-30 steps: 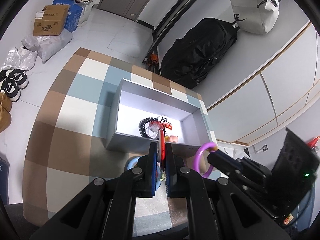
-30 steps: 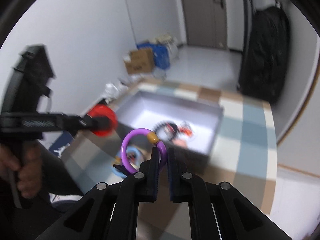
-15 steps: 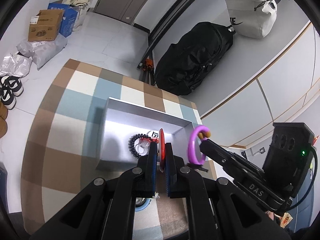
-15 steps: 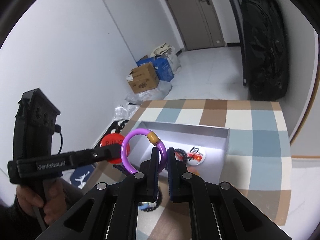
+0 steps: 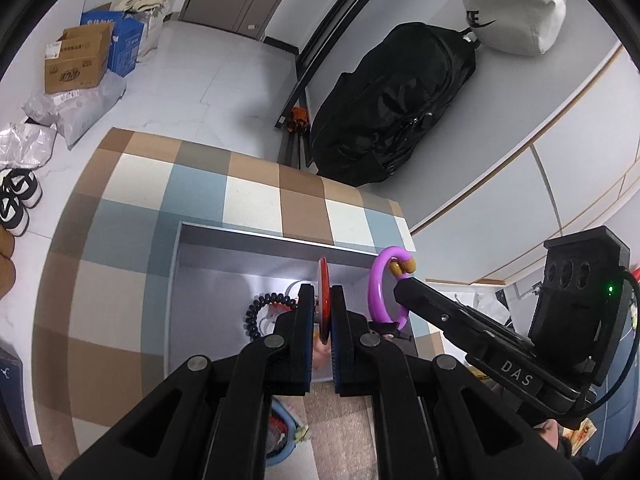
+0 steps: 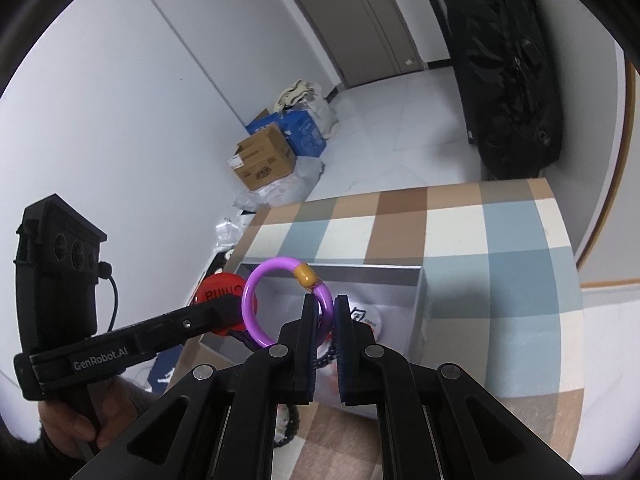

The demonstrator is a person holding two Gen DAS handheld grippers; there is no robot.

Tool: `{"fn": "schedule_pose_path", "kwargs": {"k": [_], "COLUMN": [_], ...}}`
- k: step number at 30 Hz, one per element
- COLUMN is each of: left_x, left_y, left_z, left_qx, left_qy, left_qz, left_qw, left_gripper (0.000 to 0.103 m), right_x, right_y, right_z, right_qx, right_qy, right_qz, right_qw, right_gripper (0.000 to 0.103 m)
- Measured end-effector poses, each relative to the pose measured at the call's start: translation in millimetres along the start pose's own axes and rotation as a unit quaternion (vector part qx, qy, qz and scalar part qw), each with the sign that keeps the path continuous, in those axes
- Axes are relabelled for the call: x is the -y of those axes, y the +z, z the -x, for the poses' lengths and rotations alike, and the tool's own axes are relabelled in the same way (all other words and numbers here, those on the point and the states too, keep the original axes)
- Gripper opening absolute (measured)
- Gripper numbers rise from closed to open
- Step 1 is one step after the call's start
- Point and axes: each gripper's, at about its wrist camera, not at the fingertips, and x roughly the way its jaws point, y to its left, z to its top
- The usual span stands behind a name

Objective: Organize jewelry
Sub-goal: 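Lower badge and ring into the box and open both tools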

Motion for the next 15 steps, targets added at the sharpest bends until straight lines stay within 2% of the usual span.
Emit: {"fn": "schedule_pose_path", "kwargs": {"k": [11, 15], "left_x": [-3, -3], "left_y": [8, 10], "left_z": [-19, -22], "left_qx": [-0.020, -0.027], "left_qy": [0.002, 0.003], "left_qz": [0.010, 0.013], "left_qw": [0.9997, 0.9995], "left_gripper": [0.003, 0.004], "right_x": [17, 19], "right_y": [7, 7], "right_z": [-13, -17], "right_qx": [-0.016, -0.023], "right_qy": [-0.005, -0.001], "right_qz": [-0.029, -0.036], "right_qw": [0.999, 0.999], "right_gripper": [0.007, 0.010]}}
